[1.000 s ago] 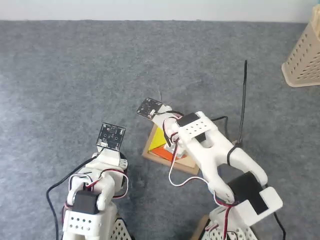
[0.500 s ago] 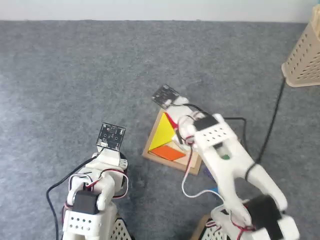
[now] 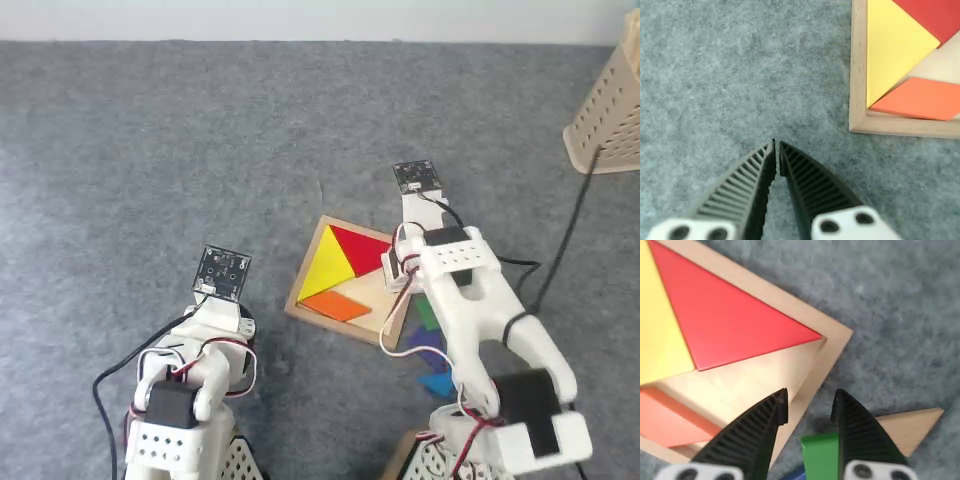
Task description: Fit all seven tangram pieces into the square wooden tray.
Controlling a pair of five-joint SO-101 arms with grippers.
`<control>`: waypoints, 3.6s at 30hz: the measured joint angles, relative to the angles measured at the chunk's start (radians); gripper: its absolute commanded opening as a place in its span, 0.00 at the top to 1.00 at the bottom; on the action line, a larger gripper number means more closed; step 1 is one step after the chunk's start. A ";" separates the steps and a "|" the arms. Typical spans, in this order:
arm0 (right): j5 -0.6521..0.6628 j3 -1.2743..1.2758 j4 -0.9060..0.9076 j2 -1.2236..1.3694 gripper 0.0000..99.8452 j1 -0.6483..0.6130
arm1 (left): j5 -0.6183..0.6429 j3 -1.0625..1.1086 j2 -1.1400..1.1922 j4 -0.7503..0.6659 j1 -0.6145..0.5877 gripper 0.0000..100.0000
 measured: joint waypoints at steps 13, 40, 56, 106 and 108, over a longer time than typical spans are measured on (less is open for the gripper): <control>-0.077 -0.095 0.002 0.155 0.95 -0.014 | 0.000 0.000 0.000 0.000 0.000 0.99; 0.319 -0.546 0.238 0.339 0.87 0.114 | 0.000 0.000 0.000 0.000 0.000 0.99; 0.305 -0.048 0.258 -0.140 0.78 0.184 | 0.000 0.000 0.000 0.000 0.000 0.99; -0.219 -0.245 0.232 0.236 0.78 0.330 | 0.000 0.000 0.000 0.000 0.000 0.99; -0.224 -0.279 0.227 0.273 0.78 0.324 | 0.000 0.000 0.000 0.000 0.000 0.99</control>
